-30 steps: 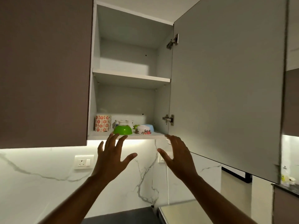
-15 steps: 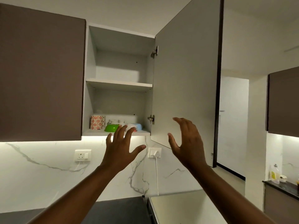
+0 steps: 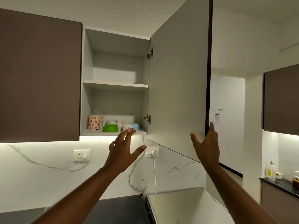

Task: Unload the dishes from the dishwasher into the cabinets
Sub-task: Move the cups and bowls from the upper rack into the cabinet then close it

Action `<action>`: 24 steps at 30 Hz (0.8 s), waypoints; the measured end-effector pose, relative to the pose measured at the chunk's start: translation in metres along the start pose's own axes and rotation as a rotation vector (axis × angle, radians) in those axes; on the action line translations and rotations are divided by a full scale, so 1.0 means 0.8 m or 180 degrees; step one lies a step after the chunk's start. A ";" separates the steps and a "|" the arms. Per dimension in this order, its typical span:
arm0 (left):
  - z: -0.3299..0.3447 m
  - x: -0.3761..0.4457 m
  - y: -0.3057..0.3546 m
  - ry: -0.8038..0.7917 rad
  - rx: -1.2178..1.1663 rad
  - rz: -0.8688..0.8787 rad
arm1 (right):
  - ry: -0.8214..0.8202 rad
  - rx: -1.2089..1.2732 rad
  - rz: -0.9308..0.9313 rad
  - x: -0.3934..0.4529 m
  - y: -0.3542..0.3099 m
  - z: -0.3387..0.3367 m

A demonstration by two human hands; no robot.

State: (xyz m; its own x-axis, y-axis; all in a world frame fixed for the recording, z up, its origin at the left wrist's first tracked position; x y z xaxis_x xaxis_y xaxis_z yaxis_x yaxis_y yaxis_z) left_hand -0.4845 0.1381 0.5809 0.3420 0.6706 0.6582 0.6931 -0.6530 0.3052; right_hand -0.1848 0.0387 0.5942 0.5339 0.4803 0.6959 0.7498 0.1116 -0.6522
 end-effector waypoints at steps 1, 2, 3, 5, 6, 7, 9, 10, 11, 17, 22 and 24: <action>0.002 -0.003 0.002 -0.0032 -0.0002 0.0016 | -0.0136 0.0243 0.0117 -0.004 0.007 0.006; 0.004 -0.005 0.004 -0.0057 0.0008 0.0028 | -0.0165 0.0459 0.0204 -0.007 0.012 0.010; 0.006 -0.006 0.005 -0.0093 0.0018 0.0026 | -0.0097 0.0622 0.0252 -0.010 0.016 0.012; 0.010 -0.008 0.008 -0.0191 -0.0058 -0.0031 | 0.0119 0.0853 0.0251 -0.016 0.016 0.013; 0.014 -0.008 0.009 -0.0269 -0.0211 -0.0079 | 0.0205 0.0927 0.0239 -0.019 0.015 0.013; 0.018 -0.009 0.011 -0.0369 -0.0490 -0.0152 | 0.0281 0.0959 0.0217 -0.023 0.011 0.013; 0.028 -0.011 0.019 -0.0545 -0.1218 -0.0309 | 0.0364 0.0964 0.0127 -0.034 0.005 0.017; 0.032 -0.013 0.025 -0.0588 -0.1494 -0.0353 | 0.0365 0.0996 0.0069 -0.040 0.000 0.020; 0.036 -0.015 0.030 -0.0613 -0.1643 -0.0364 | 0.0347 0.1048 -0.0006 -0.048 -0.005 0.023; 0.052 -0.033 0.050 -0.0497 -0.1960 -0.0276 | -0.0272 0.1430 -0.0367 -0.103 -0.053 0.065; 0.040 -0.046 0.048 -0.0131 -0.2184 -0.0283 | -0.1218 0.1621 -0.0808 -0.151 -0.086 0.123; 0.037 -0.056 0.035 0.0006 -0.2226 -0.0341 | -0.1515 0.1698 -0.0892 -0.165 -0.090 0.147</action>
State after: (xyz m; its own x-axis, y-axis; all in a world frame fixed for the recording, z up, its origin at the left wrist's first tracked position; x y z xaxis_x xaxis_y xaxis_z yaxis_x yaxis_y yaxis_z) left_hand -0.4617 0.1003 0.5392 0.2933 0.7437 0.6008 0.1526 -0.6568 0.7385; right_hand -0.3552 0.0694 0.5140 0.0353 0.6815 0.7310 0.4777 0.6310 -0.6113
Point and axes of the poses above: each hand's wrist, its own x-axis towards the middle knuckle, its own z-axis out of the palm, y = z × x, the point moved 5 cm from there along x, towards the middle knuckle, and after that the axes turned 8 degrees about -y, right-handed, at the moved point
